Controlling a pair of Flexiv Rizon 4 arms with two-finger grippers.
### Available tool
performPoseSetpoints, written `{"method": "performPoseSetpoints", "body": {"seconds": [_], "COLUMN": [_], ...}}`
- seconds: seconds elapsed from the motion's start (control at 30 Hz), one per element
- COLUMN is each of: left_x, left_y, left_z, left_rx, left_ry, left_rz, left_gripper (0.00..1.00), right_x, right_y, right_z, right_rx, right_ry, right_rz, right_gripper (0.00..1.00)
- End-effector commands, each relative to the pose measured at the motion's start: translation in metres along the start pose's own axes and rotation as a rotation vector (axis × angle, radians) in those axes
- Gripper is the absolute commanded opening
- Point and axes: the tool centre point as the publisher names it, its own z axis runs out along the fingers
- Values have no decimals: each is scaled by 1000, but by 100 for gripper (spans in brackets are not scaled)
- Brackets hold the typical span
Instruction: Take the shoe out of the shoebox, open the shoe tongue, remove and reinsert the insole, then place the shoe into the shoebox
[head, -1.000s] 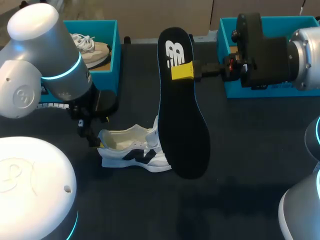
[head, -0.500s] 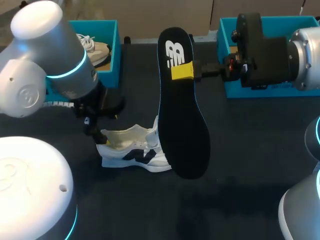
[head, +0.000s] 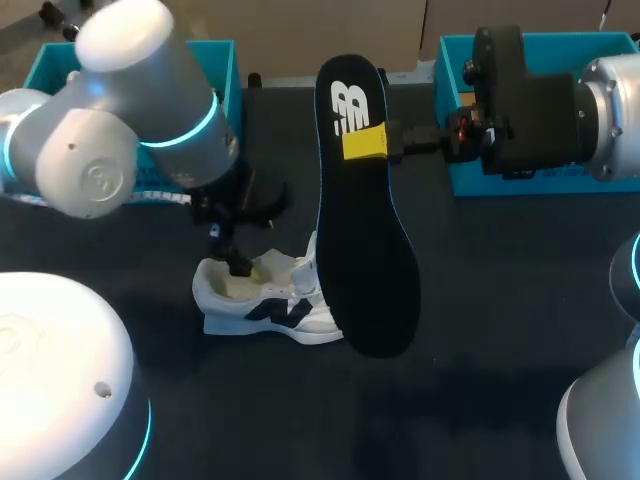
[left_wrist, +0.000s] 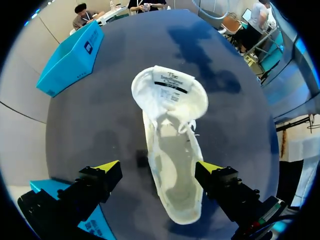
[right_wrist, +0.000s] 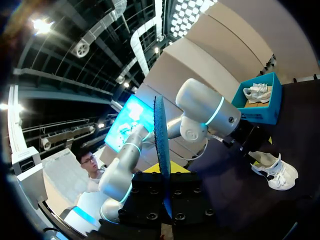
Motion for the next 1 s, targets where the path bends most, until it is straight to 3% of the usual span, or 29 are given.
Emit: {"method": "performPoseSetpoints", "body": {"seconds": [0.03, 0.57, 0.63, 0.73, 0.8, 0.83, 0.93, 1.0], "left_x": [-18, -17, -16, -11, -12, -12, -9, -8], "left_y": [-11, 2, 3, 2, 2, 2, 3, 3], "left_z": [26, 74, 77, 77, 78, 79, 79, 79], "left_rx": [-12, -41, -42, -40, -36, -33, -25, -21], "left_ry": [33, 116, 125, 131, 134, 135, 138, 141], "left_rz": [2, 4, 2, 3, 5, 5, -1, -1], "left_gripper": [100, 100, 96, 81, 57, 51, 3, 0], "right_x": [3, 3, 3, 3, 3, 3, 3, 3], "right_y": [-3, -3, -3, -3, -3, -3, -3, -3], "right_z": [4, 4, 4, 4, 4, 4, 4, 4], "right_rx": [-8, -8, -8, -8, -8, -8, -8, -8], "right_ry": [-4, -4, -4, -4, -4, -4, -4, -4], "right_rz": [2, 2, 2, 2, 2, 2, 2, 2], "right_gripper": [0, 0, 0, 0, 0, 0, 0, 0]}}
